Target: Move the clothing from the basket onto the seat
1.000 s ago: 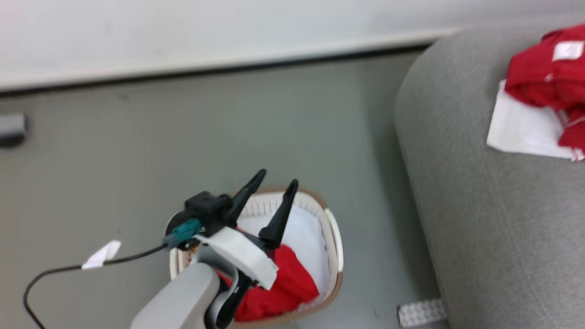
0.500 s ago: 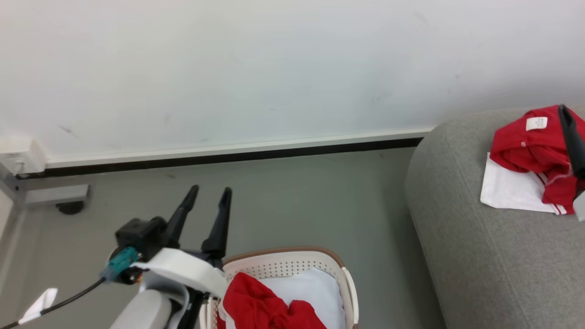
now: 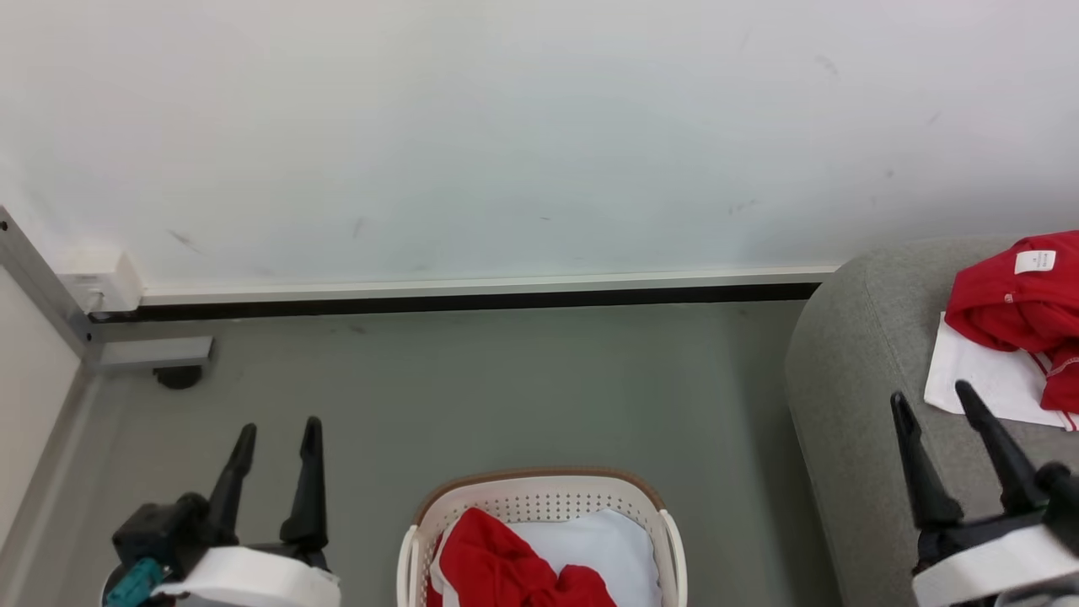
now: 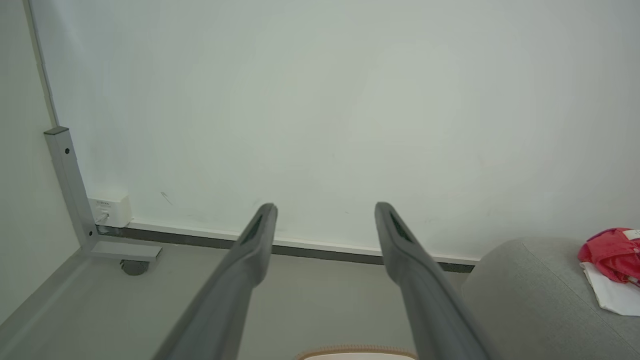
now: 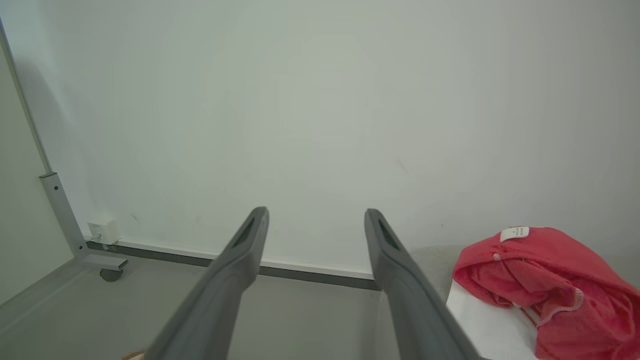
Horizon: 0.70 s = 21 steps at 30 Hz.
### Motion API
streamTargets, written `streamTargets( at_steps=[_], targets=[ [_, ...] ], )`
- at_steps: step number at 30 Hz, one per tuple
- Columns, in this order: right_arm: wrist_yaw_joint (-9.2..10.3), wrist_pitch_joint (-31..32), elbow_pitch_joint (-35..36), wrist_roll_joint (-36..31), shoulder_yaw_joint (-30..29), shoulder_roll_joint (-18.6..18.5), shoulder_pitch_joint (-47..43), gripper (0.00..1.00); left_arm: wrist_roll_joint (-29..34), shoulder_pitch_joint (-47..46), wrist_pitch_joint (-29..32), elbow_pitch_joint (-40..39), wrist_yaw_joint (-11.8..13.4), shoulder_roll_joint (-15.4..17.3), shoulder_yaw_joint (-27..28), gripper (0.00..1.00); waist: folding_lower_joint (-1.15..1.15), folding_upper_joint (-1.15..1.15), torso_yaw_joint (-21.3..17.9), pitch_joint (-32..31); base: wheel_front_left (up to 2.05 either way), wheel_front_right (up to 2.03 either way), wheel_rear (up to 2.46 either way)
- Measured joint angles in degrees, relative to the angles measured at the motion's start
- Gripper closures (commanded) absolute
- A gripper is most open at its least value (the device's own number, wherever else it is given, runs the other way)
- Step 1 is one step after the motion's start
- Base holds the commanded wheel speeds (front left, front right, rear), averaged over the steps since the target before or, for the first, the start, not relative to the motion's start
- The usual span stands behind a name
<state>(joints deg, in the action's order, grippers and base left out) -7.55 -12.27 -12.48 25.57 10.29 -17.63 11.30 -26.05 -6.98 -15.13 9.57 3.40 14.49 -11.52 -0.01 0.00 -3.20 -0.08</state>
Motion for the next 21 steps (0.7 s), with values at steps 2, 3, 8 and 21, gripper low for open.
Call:
streamTargets(
  at_steps=[2, 3, 8, 21],
  targets=[
    [0.00, -0.86, 1.09, -2.36, -1.22, 2.10, -2.51, 0.00, 0.68, 1.20, 0.00, -0.56, -0.53, -1.33, 1.62, 0.00, 0.00, 0.00, 0.23, 0.03, 0.00, 0.00, 0.00],
    [0.00, -1.32, 1.80, -2.76, -1.68, 3.25, -3.49, 0.00, 1.27, 1.71, 0.00, -0.81, -1.01, -2.00, 2.21, 0.00, 0.00, 0.00, 0.37, 0.06, 0.00, 0.00, 0.00],
    [0.00, -2.61, 2.94, -5.64, -5.05, 8.75, -6.88, 0.00, 4.63, 3.54, 0.00, -0.74, -2.97, -5.28, 5.23, 0.00, 0.01, 0.00, 0.92, 0.41, 0.00, 0.00, 0.00],
    [0.00, -2.76, 2.24, -11.38, -4.82, 13.45, -9.34, 0.00, 12.03, 4.52, 0.00, 0.92, -6.89, -10.98, 8.31, 0.00, 0.01, 0.00, 1.10, 0.48, 0.00, 0.00, 0.00]
  ],
)
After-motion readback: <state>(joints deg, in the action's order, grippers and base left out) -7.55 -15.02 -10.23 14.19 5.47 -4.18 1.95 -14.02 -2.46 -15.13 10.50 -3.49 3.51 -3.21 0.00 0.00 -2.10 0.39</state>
